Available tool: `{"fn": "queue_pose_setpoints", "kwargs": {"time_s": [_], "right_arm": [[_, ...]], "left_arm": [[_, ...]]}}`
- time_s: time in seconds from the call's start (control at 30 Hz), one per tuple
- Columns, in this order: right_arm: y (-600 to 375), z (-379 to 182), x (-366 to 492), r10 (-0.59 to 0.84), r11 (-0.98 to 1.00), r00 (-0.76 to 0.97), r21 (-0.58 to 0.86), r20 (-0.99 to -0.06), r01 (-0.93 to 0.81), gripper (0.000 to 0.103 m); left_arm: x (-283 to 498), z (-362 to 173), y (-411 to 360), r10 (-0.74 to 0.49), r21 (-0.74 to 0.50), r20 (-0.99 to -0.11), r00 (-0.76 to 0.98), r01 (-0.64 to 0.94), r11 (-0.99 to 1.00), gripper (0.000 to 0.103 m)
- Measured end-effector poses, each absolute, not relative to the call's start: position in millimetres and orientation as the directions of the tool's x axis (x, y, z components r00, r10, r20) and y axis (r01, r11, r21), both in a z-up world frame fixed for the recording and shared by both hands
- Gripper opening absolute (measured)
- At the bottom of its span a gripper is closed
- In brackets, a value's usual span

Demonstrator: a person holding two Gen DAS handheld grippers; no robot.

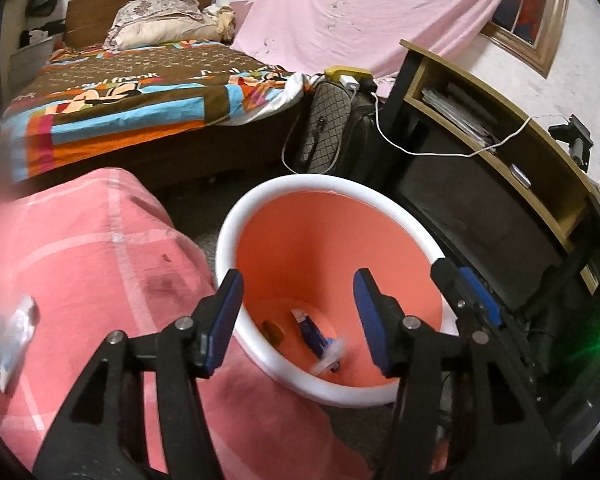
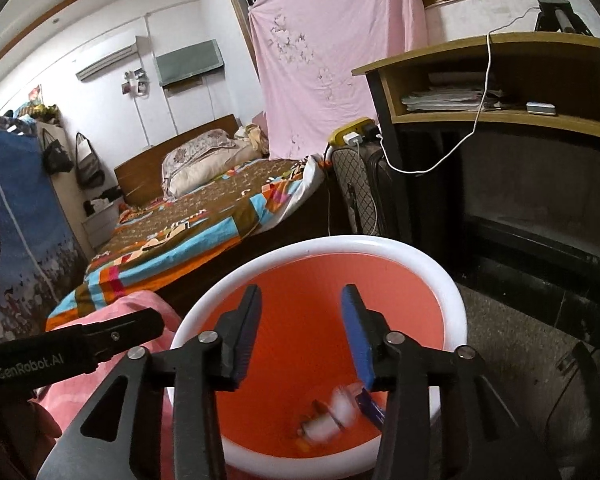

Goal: Collect trash
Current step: 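Open both grippers to drop the cap and sock into the bucket, then move both tools back over the table toward the remaining trash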

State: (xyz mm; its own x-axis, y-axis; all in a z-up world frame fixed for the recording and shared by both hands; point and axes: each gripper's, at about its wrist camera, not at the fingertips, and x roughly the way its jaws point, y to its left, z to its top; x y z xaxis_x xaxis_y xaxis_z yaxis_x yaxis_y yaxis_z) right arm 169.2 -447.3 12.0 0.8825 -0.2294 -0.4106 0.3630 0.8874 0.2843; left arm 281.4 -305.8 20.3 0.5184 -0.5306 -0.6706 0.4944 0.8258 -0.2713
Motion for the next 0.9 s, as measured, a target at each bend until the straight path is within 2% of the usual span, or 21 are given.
{"fn": "queue_pose_setpoints", "kwargs": {"time_s": [0.17,0.23,0.3,0.43,0.5,0.57,0.7,0.9], "right_arm": [[-443.7,17.7,164.7,-0.226,0.892,0.901,0.293,-0.369,0.343,0.048],[-439.8,21.5,161.6,-0.232,0.898,0.911,0.285,-0.341,0.335,0.055],[-435.5,25.2,156.5,-0.232,0.904,0.926,0.286,-0.299,0.319,0.08],[-423.9,36.0,143.7,-0.219,0.921,0.956,0.281,-0.197,0.269,0.085],[-417.0,41.1,140.3,-0.214,0.932,0.963,0.261,-0.163,0.251,0.095],[-407.0,48.2,134.5,-0.202,0.95,0.973,0.221,-0.111,0.222,0.103],[-386.2,64.0,124.1,-0.185,0.968,0.982,0.168,-0.033,0.188,0.103],[-346.9,90.8,111.9,-0.11,0.988,0.994,0.109,0.025,0.107,0.103]], "left_arm": [[277.9,29.0,-291.4,-0.511,-0.263,-0.654,0.558,0.466,0.845,0.048],[273.2,35.1,-280.9,-0.5,-0.255,-0.638,0.585,0.452,0.854,0.052],[269.2,40.7,-269.2,-0.487,-0.245,-0.618,0.617,0.437,0.866,0.061],[255.8,51.9,-241.2,-0.449,-0.229,-0.559,0.697,0.39,0.892,0.071],[245.6,57.3,-222.1,-0.41,-0.218,-0.518,0.751,0.348,0.912,0.084],[232.8,62.0,-202.4,-0.348,-0.205,-0.457,0.819,0.284,0.937,0.087],[210.6,70.4,-166.6,-0.285,-0.216,-0.369,0.885,0.217,0.952,0.087],[177.0,80.0,-120.9,-0.187,-0.201,-0.262,0.947,0.136,0.97,0.087]]}}
